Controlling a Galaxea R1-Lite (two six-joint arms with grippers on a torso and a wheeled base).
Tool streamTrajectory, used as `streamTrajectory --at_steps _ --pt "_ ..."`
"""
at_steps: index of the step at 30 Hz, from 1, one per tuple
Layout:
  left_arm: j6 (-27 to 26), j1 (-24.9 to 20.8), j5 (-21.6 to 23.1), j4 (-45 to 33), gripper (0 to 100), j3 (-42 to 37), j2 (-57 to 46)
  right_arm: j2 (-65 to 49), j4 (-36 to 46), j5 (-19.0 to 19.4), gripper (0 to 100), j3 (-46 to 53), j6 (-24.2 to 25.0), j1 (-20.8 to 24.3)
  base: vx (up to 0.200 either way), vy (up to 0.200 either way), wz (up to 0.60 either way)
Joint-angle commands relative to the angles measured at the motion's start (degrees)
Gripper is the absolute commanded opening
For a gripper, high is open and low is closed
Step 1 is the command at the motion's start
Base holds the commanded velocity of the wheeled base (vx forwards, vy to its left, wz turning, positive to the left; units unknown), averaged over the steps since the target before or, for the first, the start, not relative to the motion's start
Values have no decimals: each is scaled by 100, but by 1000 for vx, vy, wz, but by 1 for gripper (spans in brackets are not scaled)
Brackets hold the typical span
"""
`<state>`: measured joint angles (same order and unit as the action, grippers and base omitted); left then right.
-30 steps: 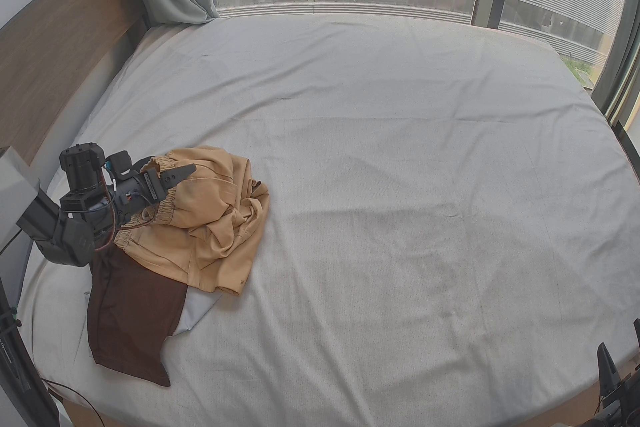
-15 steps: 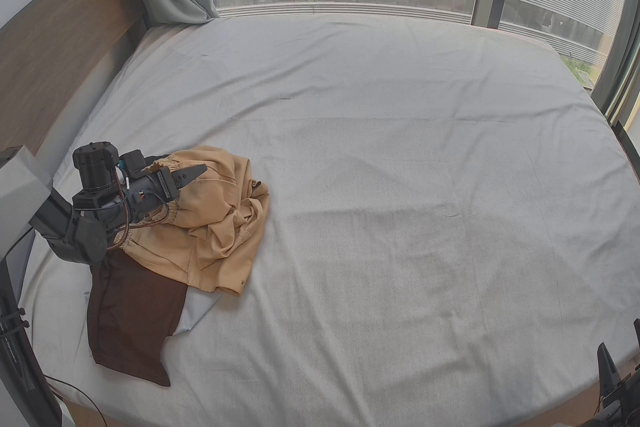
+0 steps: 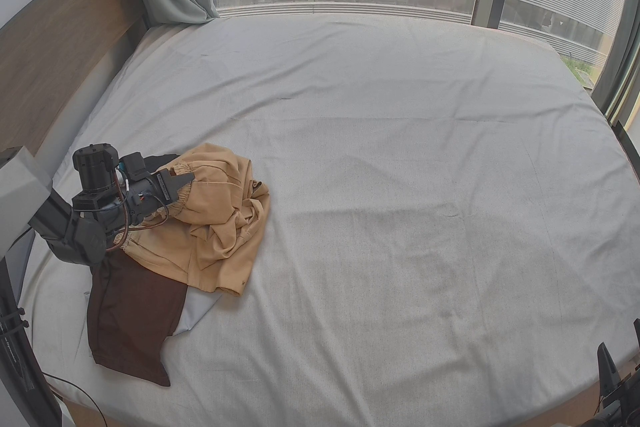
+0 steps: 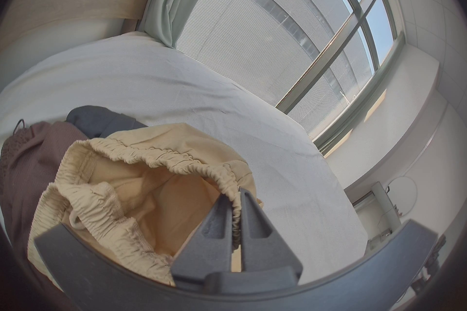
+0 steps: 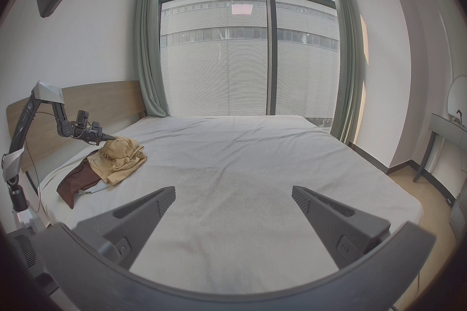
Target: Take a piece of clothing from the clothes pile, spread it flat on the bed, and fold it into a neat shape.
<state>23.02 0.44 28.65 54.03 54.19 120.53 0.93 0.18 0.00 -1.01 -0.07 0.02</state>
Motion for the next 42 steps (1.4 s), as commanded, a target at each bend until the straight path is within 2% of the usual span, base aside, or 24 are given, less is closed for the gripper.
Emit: streamTrajectory --at_steps 1,8,18,24,28,34,38,42 --pt "291 18 9 38 0 -163 -249 -66 -1 0 100 101 -1 6 0 0 0" --pt "1434 -18 27 55 0 -532 -1049 -66 -1 0 100 92 -1 6 0 0 0" --pt "1530 -18 167 134 0 -1358 -1691 -66 -1 0 100 101 -1 -2 0 0 0" --pt "1794 -44 326 688 0 -2044 -2227 -66 -1 0 100 92 -1 6 0 0 0" --pt "1952 -211 352 749 0 -2237 -2605 -66 -1 0 100 92 -1 -2 0 0 0" --pt "2304 -475 282 714 0 -2299 -3062 -75 -1 0 100 92 -1 6 0 0 0" --pt "2357 -624 229 706 0 -2325 -3229 -66 -1 0 100 101 -1 6 0 0 0" --pt "2357 -914 -131 706 0 -2386 -3360 -66 -1 0 100 92 -1 6 0 0 0"
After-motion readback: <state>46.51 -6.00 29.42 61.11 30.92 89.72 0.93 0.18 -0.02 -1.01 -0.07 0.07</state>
